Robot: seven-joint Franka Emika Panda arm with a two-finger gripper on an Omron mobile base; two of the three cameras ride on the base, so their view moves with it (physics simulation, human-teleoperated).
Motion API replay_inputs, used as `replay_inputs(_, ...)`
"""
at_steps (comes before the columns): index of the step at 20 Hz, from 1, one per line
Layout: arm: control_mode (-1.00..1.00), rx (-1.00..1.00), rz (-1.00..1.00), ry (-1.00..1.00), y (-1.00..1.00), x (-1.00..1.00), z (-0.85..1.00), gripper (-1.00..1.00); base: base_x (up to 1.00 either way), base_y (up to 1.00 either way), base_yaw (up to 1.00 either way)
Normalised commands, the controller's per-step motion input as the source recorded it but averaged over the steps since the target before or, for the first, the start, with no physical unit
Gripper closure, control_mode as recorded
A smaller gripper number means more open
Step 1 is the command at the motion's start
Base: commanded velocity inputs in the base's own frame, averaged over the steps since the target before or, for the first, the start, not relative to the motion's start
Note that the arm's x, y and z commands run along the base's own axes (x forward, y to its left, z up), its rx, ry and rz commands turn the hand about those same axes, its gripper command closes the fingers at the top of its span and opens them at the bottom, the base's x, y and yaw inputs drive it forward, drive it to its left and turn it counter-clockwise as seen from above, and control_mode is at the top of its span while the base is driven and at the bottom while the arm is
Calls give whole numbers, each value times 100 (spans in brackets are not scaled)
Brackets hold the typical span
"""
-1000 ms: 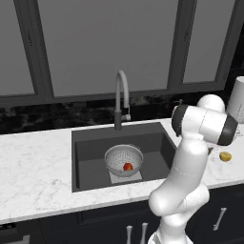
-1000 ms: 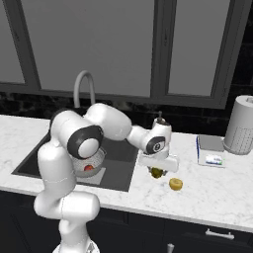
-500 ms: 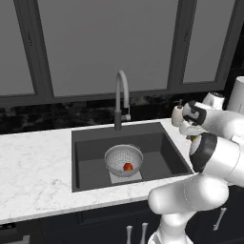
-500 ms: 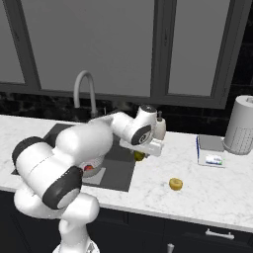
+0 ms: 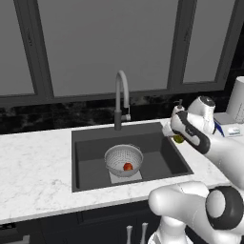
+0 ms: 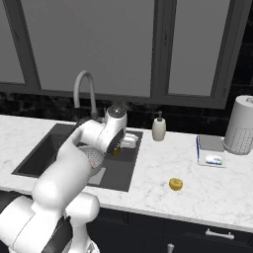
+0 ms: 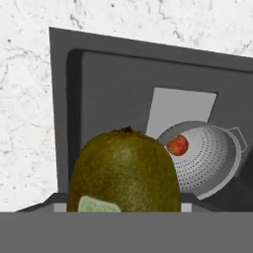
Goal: Put the colander in the sink, put the kiwi, kiwi, apple in the colander, and turn on the sink faucet and pour water over the colander.
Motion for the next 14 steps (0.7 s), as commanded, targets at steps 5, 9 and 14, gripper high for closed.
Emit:
replay_inputs(5, -100, 0, 11, 2, 69, 5, 0, 100, 0, 0, 0)
replay_inputs(9, -100, 0, 9, 1, 53, 16, 0, 100, 0, 0, 0)
replay_inputs(14, -100, 2, 0, -1, 25, 18, -19, 100, 0, 0, 0)
